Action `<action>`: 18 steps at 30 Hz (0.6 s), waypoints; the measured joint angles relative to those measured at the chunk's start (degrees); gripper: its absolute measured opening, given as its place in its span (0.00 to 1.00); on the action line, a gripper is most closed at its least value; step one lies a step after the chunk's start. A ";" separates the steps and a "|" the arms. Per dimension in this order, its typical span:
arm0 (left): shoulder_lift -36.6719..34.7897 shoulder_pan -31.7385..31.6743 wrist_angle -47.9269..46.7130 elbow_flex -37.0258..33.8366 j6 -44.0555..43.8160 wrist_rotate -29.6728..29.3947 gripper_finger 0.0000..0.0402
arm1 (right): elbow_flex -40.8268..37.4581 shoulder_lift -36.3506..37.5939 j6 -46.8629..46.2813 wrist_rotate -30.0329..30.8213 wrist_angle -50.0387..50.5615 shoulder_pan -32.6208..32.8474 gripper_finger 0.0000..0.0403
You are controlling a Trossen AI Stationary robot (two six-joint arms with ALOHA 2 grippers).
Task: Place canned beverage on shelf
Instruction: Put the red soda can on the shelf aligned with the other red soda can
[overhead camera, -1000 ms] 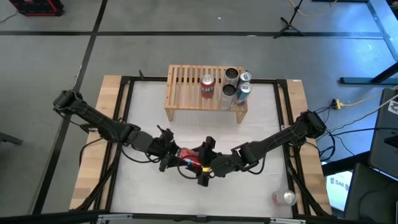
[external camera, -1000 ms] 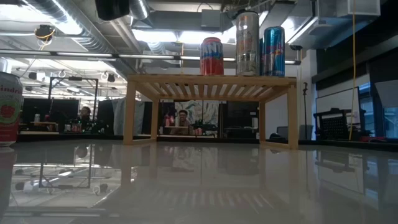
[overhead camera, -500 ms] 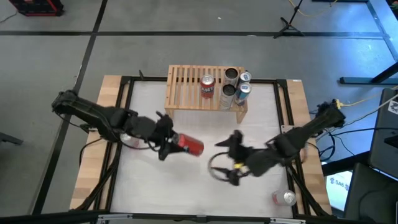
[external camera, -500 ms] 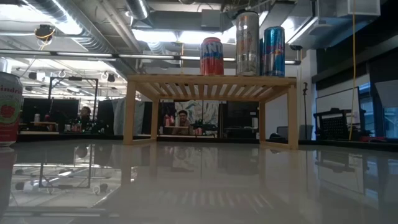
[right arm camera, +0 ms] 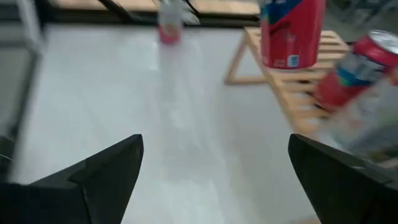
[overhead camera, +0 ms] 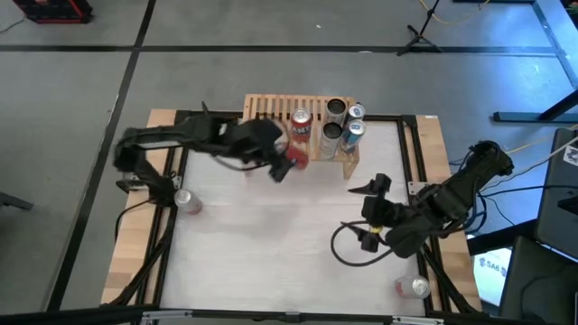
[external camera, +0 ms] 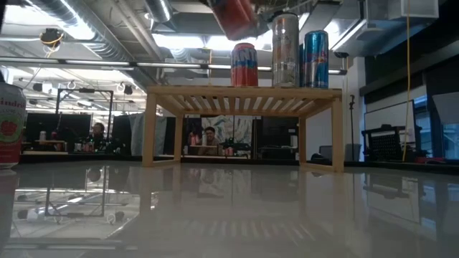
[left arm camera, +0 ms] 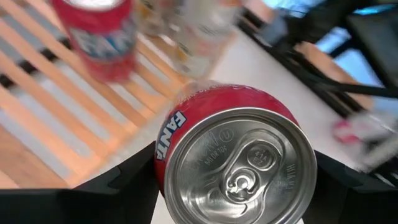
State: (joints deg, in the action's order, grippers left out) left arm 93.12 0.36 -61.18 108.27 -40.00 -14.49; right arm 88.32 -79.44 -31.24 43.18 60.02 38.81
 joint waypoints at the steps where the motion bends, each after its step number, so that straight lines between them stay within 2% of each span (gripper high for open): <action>1: 1.95 -0.87 -1.45 2.29 0.10 -0.87 0.69 | -0.03 0.00 -0.06 0.80 1.90 -0.31 0.97; 7: 10.15 -5.34 -2.59 10.15 0.08 1.15 0.69 | -1.13 -0.03 -0.46 4.30 6.65 -0.31 0.97; 12: 13.25 -8.03 -4.62 10.63 -0.18 2.10 0.69 | -1.84 0.52 -0.65 4.59 9.37 -1.16 0.97; 18: 13.34 -9.69 -4.55 10.67 0.37 2.50 0.69 | -3.49 2.25 -3.10 4.24 9.31 -2.35 0.97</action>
State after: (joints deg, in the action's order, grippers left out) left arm 106.45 -9.33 -65.73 118.93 -39.63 -11.99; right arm 84.83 -77.19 -34.35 47.43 69.33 36.46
